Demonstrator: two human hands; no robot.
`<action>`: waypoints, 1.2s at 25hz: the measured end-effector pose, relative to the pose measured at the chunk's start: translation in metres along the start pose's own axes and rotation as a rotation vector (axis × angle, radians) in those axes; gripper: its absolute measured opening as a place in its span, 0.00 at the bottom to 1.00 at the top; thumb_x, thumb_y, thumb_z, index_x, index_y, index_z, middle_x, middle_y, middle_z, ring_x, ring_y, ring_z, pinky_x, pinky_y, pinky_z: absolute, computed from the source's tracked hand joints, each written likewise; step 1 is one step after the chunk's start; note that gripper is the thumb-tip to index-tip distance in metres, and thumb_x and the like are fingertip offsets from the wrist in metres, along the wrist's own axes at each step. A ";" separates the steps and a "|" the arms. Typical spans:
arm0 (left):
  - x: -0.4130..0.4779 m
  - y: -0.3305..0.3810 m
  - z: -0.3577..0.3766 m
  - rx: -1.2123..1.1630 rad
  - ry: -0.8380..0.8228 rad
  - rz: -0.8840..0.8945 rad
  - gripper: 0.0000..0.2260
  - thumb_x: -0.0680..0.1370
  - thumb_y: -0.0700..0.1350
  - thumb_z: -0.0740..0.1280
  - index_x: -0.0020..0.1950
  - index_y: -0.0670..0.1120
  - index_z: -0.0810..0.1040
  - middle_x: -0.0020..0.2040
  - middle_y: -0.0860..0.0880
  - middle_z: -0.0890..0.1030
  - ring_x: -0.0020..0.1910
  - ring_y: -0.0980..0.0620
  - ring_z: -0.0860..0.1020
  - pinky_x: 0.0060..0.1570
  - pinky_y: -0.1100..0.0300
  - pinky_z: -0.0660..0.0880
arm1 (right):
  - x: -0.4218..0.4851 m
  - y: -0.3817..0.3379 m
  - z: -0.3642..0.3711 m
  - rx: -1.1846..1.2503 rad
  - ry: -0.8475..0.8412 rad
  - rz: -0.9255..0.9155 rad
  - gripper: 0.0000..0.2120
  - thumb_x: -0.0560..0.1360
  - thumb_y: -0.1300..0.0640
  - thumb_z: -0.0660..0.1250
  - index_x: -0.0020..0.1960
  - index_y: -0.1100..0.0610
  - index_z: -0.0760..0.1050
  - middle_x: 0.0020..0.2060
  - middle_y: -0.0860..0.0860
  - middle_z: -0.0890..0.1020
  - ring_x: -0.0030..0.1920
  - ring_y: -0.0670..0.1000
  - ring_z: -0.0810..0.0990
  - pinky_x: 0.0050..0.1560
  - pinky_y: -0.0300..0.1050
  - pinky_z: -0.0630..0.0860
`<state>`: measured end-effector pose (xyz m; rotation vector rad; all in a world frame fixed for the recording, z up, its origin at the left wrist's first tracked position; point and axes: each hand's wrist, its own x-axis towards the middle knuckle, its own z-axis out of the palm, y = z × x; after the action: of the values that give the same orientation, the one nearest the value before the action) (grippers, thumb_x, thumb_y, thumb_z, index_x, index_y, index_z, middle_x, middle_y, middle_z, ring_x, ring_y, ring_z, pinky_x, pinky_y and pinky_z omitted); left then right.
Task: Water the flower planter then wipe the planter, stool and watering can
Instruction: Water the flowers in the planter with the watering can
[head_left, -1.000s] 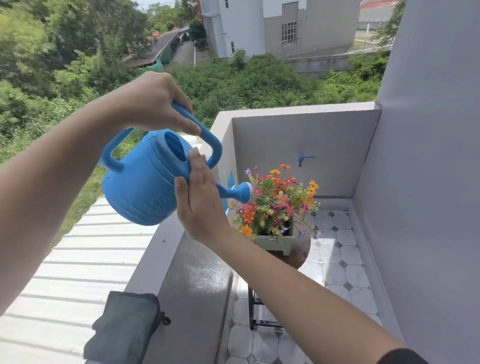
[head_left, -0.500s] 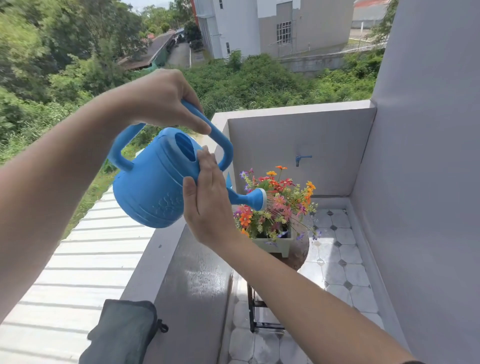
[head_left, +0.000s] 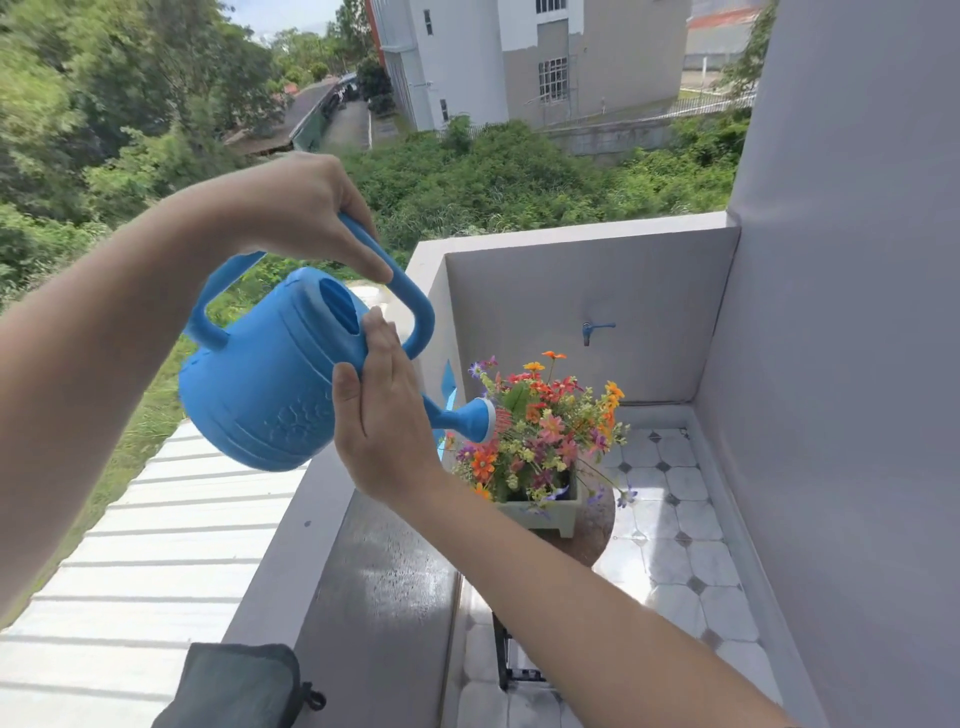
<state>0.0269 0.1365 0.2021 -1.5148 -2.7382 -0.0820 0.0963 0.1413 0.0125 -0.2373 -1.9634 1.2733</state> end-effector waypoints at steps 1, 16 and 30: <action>0.002 0.000 0.000 -0.006 -0.004 0.004 0.10 0.66 0.57 0.75 0.40 0.52 0.84 0.35 0.44 0.80 0.31 0.50 0.71 0.31 0.58 0.65 | 0.000 0.001 -0.001 0.002 0.006 0.001 0.26 0.80 0.51 0.49 0.74 0.61 0.52 0.75 0.56 0.58 0.75 0.51 0.52 0.75 0.50 0.52; 0.050 -0.013 0.002 -0.026 0.095 -0.076 0.17 0.67 0.56 0.75 0.48 0.45 0.84 0.34 0.46 0.79 0.33 0.51 0.71 0.31 0.58 0.67 | 0.061 0.028 -0.013 -0.002 -0.073 0.036 0.24 0.81 0.54 0.49 0.74 0.63 0.52 0.75 0.57 0.58 0.75 0.53 0.54 0.74 0.49 0.53; 0.042 -0.011 -0.009 -0.054 0.022 0.025 0.09 0.66 0.57 0.75 0.40 0.54 0.83 0.32 0.50 0.76 0.32 0.53 0.70 0.31 0.59 0.65 | 0.040 0.008 0.002 -0.031 0.158 0.010 0.25 0.80 0.52 0.49 0.74 0.62 0.54 0.74 0.57 0.60 0.75 0.54 0.54 0.75 0.51 0.52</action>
<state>-0.0050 0.1660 0.2116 -1.5506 -2.7208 -0.1737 0.0658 0.1650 0.0257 -0.3528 -1.8503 1.1937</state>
